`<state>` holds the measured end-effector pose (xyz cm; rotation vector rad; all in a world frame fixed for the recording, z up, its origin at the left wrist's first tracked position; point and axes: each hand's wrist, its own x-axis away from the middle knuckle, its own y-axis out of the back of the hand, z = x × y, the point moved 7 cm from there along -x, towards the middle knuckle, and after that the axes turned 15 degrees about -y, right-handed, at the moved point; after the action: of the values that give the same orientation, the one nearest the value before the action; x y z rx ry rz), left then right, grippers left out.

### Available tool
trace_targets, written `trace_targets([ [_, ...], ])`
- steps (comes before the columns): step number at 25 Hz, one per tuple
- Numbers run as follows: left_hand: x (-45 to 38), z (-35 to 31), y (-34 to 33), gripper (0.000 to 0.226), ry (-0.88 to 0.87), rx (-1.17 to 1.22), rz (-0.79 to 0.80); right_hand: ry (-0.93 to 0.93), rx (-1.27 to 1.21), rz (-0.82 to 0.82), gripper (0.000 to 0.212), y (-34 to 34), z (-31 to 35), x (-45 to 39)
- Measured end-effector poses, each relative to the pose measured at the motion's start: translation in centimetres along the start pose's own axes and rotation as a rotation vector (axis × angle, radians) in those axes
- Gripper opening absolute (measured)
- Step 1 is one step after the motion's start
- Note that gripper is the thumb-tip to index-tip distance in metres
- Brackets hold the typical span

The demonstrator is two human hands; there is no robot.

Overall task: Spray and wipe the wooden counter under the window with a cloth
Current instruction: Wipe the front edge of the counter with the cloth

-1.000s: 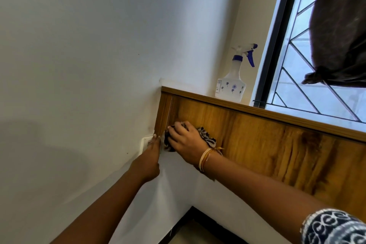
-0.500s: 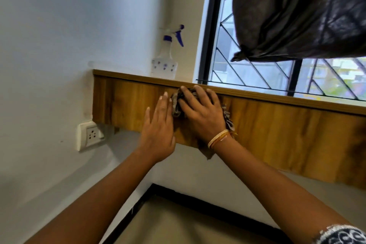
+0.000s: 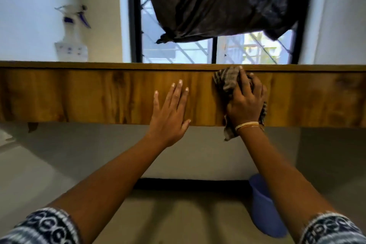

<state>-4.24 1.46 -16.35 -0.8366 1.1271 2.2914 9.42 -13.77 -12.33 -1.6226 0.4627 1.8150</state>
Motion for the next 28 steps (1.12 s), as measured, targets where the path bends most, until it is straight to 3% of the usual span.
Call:
trace_targets([
  [6,-10.7,-9.6,1.5,0.081,-0.108,-0.009,-0.163,-0.141,0.047,-0.013,0.051,2.4,-12.8,-2.5],
  [9,-12.2,-11.4,0.8,0.075,-0.172,-0.082,-0.231,-0.123,0.025,-0.007,0.048,2.6,-14.5,-3.0],
  [15,-12.4,-11.7,0.5,0.072,-0.169,-0.151,-0.347,-0.428,0.144,0.012,0.053,3.8,-24.0,-4.0],
  [18,-12.4,-11.7,0.4,0.071,-0.192,-0.164,-0.347,-0.464,0.180,0.032,0.054,4.0,-25.5,-4.3],
  [24,-16.6,-18.3,1.5,0.063,-0.575,-0.200,-0.301,-0.496,0.160,0.060,0.053,3.9,-25.9,-4.1],
  [28,-22.0,-24.6,2.5,0.060,-0.592,-0.138,-0.351,-0.592,0.169,0.040,0.056,4.4,-28.6,-5.0],
])
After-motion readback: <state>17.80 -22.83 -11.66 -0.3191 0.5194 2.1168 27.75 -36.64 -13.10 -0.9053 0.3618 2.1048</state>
